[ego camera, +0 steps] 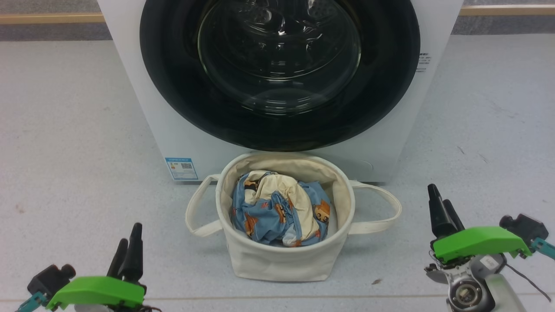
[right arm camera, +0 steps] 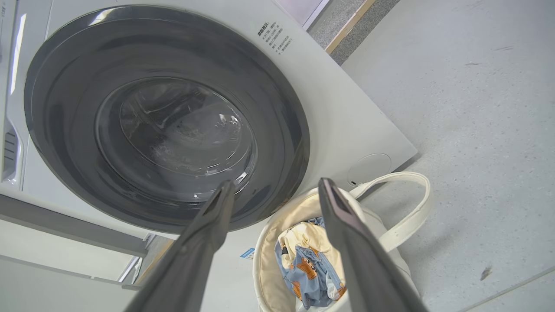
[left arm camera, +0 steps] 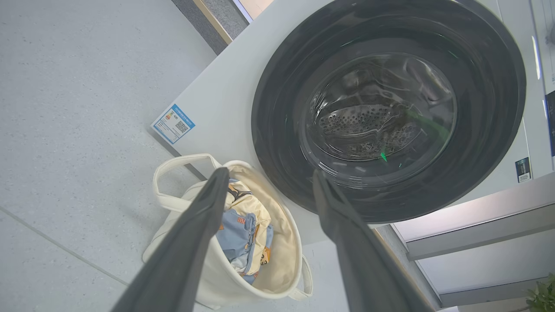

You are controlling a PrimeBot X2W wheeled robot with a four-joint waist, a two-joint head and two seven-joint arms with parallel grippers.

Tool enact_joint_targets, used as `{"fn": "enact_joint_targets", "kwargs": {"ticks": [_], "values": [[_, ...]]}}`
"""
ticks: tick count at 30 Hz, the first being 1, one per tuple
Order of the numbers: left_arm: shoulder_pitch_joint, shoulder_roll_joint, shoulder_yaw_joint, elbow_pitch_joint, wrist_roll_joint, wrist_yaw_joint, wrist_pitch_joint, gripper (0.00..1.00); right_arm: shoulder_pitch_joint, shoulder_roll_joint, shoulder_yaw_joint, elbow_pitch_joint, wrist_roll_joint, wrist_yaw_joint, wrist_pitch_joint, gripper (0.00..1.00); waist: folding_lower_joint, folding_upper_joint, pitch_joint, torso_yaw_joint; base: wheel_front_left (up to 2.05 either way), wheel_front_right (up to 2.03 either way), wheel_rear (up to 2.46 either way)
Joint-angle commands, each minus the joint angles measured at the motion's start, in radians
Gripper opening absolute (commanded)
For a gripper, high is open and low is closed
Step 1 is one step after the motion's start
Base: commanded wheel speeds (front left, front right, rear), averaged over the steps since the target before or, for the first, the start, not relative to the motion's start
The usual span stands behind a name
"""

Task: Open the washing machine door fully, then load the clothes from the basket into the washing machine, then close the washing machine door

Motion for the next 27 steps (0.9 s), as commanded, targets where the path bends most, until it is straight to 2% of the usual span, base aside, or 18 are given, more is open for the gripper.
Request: {"fn": "enact_joint_targets", "kwargs": {"ticks": [1, 27], "values": [[-0.06, 0.029, 0.017, -0.022, 0.029, -0.011, -0.014, 1.0, -0.06, -0.022, 0.023, -0.037, -0.039, 0.0, -0.019, 1.0, 0.0, 0.0, 0.0, 0.0, 0.0, 0.0, 0.0], [-0.122, 0.072, 0.022, 0.029, 0.301, -0.032, -0.091, 1.0, -0.122, -0.039, 0.107, -0.017, -0.323, 0.0, -0.092, 1.0, 0.0, 0.0, -0.007, 0.017, 0.0, 0.0, 0.0]]}}
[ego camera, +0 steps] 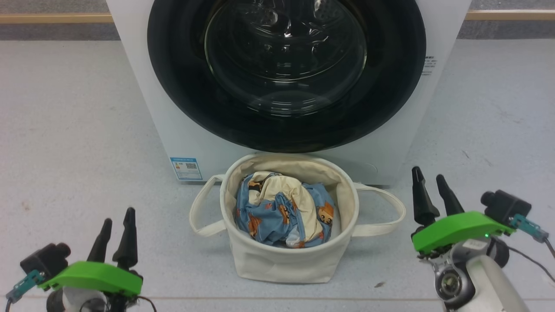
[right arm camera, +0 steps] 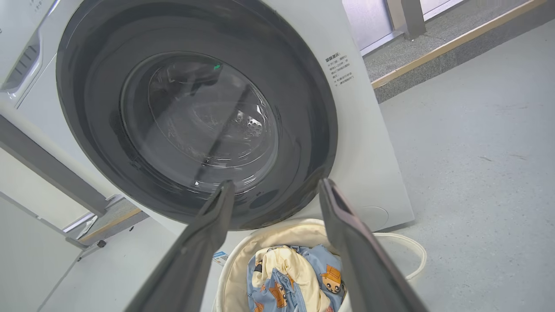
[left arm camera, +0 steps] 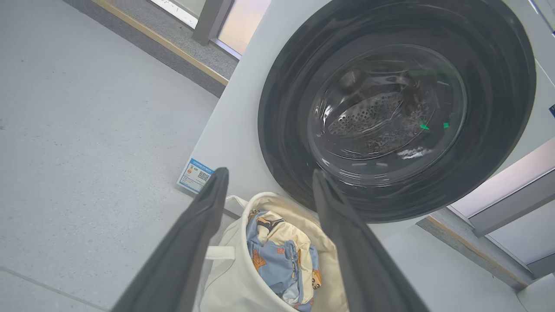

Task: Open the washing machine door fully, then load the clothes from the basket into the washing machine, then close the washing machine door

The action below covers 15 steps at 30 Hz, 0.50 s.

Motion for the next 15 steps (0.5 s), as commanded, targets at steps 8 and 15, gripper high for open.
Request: {"fn": "enact_joint_targets", "kwargs": {"ticks": [8, 15], "values": [[-0.08, 0.046, 0.033, -0.017, 0.104, -0.008, -0.034, 1.0, -0.081, -0.02, 0.04, -0.029, -0.099, 0.0, -0.037, 1.0, 0.0, 0.0, 0.0, 0.008, 0.0, 0.0, 0.0], [-0.097, 0.054, 0.037, -0.009, 0.19, -0.006, -0.056, 1.0, -0.099, -0.028, 0.063, -0.013, -0.178, 0.0, -0.057, 1.0, 0.0, 0.0, -0.001, 0.013, 0.0, 0.0, 0.0]]}}
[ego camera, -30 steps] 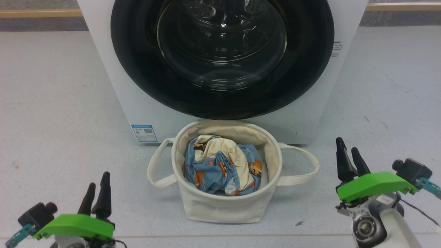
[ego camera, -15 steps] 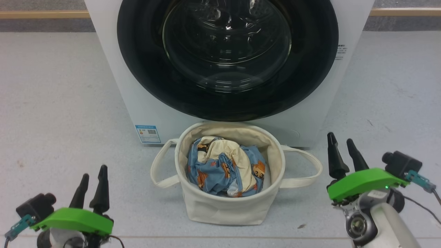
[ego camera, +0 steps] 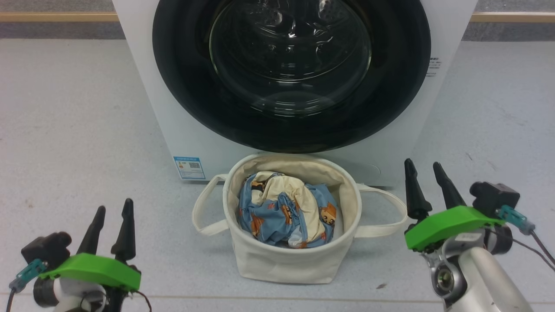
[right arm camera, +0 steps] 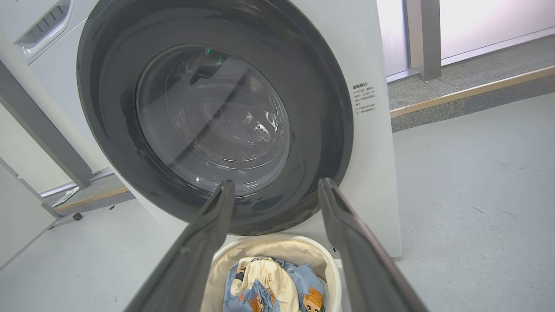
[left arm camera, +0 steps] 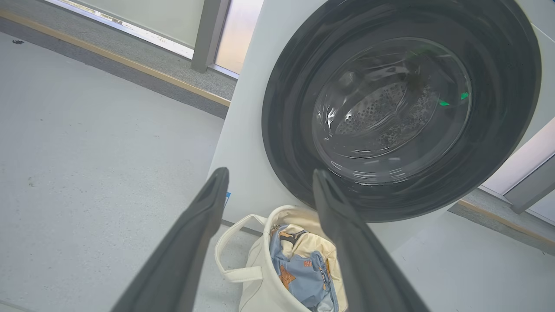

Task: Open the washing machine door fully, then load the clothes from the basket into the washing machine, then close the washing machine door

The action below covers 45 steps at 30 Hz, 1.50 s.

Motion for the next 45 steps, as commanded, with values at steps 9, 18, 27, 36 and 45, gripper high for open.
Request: {"fn": "enact_joint_targets", "kwargs": {"ticks": [9, 18, 27, 36, 45], "values": [[-0.079, 0.049, 0.041, -0.012, 0.133, 0.001, -0.041, 1.0, -0.088, -0.018, 0.049, -0.013, -0.129, 0.0, -0.041, 1.0, 0.0, 0.0, -0.001, 0.006, 0.0, 0.0, 0.0], [-0.098, 0.057, 0.044, -0.001, 0.234, -0.003, -0.069, 1.0, -0.109, -0.024, 0.078, -0.003, -0.227, 0.0, -0.067, 1.0, 0.0, 0.0, -0.002, 0.012, 0.0, 0.0, 0.0], [-0.12, 0.071, 0.048, 0.013, 0.332, -0.005, -0.096, 1.0, -0.132, -0.028, 0.104, 0.005, -0.321, 0.0, -0.093, 1.0, -0.0001, 0.0, 0.0, 0.018, 0.0, 0.0, 0.0], [-0.118, 0.069, 0.052, 0.011, 0.339, -0.008, -0.096, 1.0, -0.132, -0.028, 0.099, 0.008, -0.321, 0.0, -0.093, 1.0, -0.0001, 0.0, 0.002, 0.02, 0.0, 0.0, 0.0], [-0.118, 0.067, 0.057, 0.009, 0.343, -0.011, -0.096, 1.0, -0.131, -0.028, 0.094, 0.012, -0.319, 0.0, -0.093, 1.0, -0.0001, 0.0, 0.002, 0.023, 0.0, 0.0, 0.0]]}}
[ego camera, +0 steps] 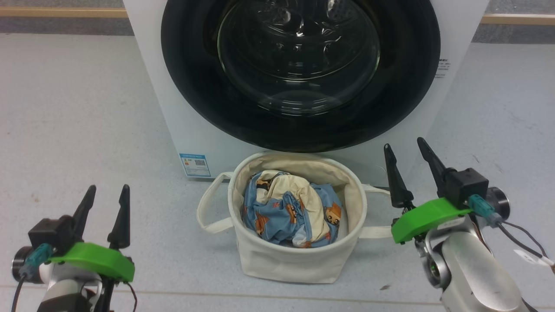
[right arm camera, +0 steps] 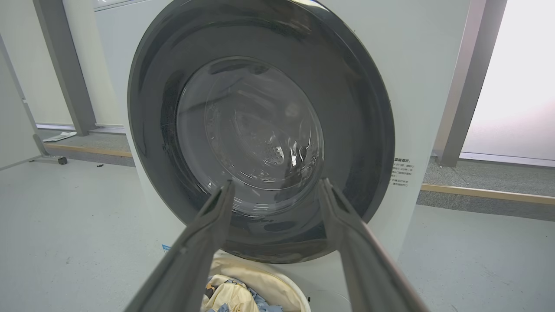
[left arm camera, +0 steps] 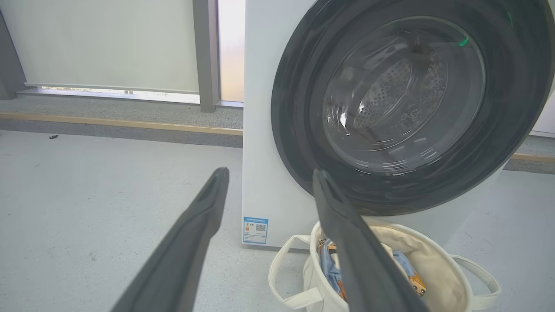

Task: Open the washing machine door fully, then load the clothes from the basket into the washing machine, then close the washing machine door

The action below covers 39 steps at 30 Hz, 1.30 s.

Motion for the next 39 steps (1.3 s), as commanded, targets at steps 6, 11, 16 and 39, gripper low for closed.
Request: {"fn": "enact_joint_targets", "kwargs": {"ticks": [6, 11, 16, 39], "values": [[-0.05, 0.032, 0.045, -0.03, 0.017, -0.001, -0.012, 1.0, -0.037, -0.004, 0.003, -0.024, -0.001, 0.0, -0.013, 1.0, 0.0, 0.0, 0.001, 0.002, 0.0, 0.0, 0.0], [-0.051, 0.03, 0.047, -0.03, 0.022, -0.001, -0.012, 1.0, -0.035, -0.003, 0.001, -0.025, 0.0, 0.0, -0.013, 1.0, 0.0, 0.0, 0.0, 0.003, 0.0, 0.0, 0.0], [-0.048, 0.03, 0.048, -0.032, 0.032, 0.003, -0.012, 1.0, -0.034, -0.002, 0.002, -0.025, 0.002, 0.0, -0.013, 1.0, 0.0, 0.0, -0.006, 0.003, 0.11, -0.01, -0.11], [-0.058, 0.025, 0.023, 0.011, 0.052, -0.008, -0.012, 1.0, -0.039, -0.005, -0.001, -0.017, 0.021, 0.0, -0.013, 1.0, 0.0, 0.0, -0.005, -0.006, 1.19, 0.6, -1.79]]}}
